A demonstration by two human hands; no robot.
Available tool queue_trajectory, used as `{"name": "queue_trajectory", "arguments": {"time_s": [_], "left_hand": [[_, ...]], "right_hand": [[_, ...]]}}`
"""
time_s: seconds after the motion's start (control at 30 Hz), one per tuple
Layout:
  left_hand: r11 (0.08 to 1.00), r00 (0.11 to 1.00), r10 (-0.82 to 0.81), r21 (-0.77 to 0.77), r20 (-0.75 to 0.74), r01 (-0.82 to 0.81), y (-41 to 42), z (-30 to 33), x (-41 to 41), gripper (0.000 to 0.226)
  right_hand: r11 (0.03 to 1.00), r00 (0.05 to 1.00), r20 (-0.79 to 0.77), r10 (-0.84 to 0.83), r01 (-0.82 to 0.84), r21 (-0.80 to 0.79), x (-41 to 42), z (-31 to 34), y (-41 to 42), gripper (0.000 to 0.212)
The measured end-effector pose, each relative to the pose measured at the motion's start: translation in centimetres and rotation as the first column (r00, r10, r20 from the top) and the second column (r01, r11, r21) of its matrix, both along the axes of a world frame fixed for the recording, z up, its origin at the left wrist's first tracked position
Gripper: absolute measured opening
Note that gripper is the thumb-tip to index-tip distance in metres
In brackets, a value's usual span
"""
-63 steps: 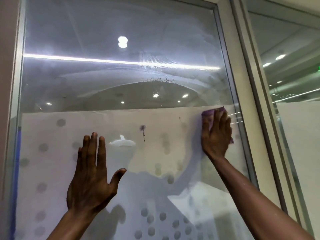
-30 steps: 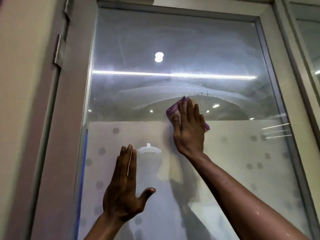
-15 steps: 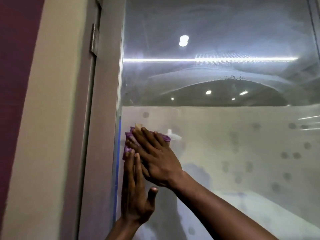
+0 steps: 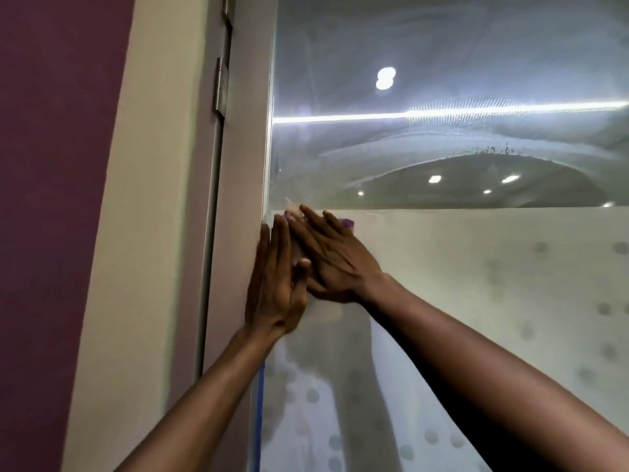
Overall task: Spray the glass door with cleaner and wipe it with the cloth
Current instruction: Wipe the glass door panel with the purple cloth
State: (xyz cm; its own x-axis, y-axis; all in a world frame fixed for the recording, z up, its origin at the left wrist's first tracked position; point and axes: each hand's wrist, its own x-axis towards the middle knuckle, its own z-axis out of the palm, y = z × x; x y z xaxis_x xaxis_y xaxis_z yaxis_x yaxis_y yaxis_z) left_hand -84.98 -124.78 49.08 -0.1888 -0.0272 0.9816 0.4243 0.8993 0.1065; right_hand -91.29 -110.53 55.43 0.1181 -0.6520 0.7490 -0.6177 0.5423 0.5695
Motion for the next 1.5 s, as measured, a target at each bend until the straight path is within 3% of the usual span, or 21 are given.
{"name": "queue_trajectory", "arguments": {"time_s": [0.13, 0.33, 0.57, 0.8, 0.87, 0.93, 1.0, 1.1, 1.23, 1.37, 1.5], "left_hand": [[0.982, 0.984, 0.176, -0.079, 0.020, -0.174, -2.1, 1.1, -0.3, 0.068], [0.975, 0.977, 0.211, -0.079, 0.032, -0.208, -2.7, -1.4, 0.0, 0.063], [0.933, 0.953, 0.270, -0.209, -0.137, -0.294, -2.3, -8.7, -0.5, 0.070], [0.924, 0.952, 0.306, -0.238, -0.006, -0.299, 0.7, -18.3, 0.2, 0.106], [0.917, 0.955, 0.296, -0.289, 0.033, -0.274, 1.2, -19.2, 0.8, 0.104], [0.929, 0.972, 0.232, -0.307, 0.045, -0.208, 1.4, -18.4, 1.2, 0.089], [0.948, 0.982, 0.183, -0.271, 0.046, -0.164, 1.2, -16.4, 1.4, 0.077], [0.968, 0.985, 0.171, -0.192, 0.030, -0.163, 1.0, -12.5, 0.9, 0.070], [0.968, 0.983, 0.182, -0.175, -0.007, -0.181, 2.2, -8.3, -0.6, 0.068], [0.969, 0.981, 0.192, -0.162, 0.004, -0.189, 4.4, -7.9, -2.7, 0.069], [0.936, 0.953, 0.302, -0.178, -0.037, -0.303, 5.4, -9.9, -4.5, 0.075]], "right_hand": [[0.997, 0.997, -0.035, -0.072, 0.071, -0.031, 0.0, 1.3, -0.4, 0.085], [0.997, 0.996, -0.041, -0.074, 0.074, 0.000, -0.4, -0.7, 0.1, 0.098], [0.995, 0.996, -0.035, -0.077, 0.079, 0.064, -0.5, -8.0, 2.6, 0.097], [0.980, 0.992, 0.001, -0.129, 0.127, 0.151, -0.7, -17.3, 6.5, 0.086], [0.971, 0.987, -0.020, -0.157, 0.158, 0.179, -0.9, -18.4, 7.8, 0.081], [0.965, 0.983, -0.053, -0.175, 0.182, 0.190, -1.2, -18.1, 8.7, 0.077], [0.973, 0.980, -0.062, -0.187, 0.194, 0.123, -1.3, -16.9, 9.1, 0.075], [0.973, 0.983, 0.012, -0.184, 0.184, -0.142, -1.5, -13.1, 9.3, 0.073], [0.885, 0.980, 0.133, -0.146, 0.190, -0.425, -1.4, -8.1, 9.4, 0.070], [0.873, 0.978, 0.083, -0.190, 0.207, -0.442, -1.9, -9.6, 9.8, 0.064], [0.928, 0.978, -0.005, -0.208, 0.196, -0.318, -2.9, -15.1, 12.4, 0.065]]}}
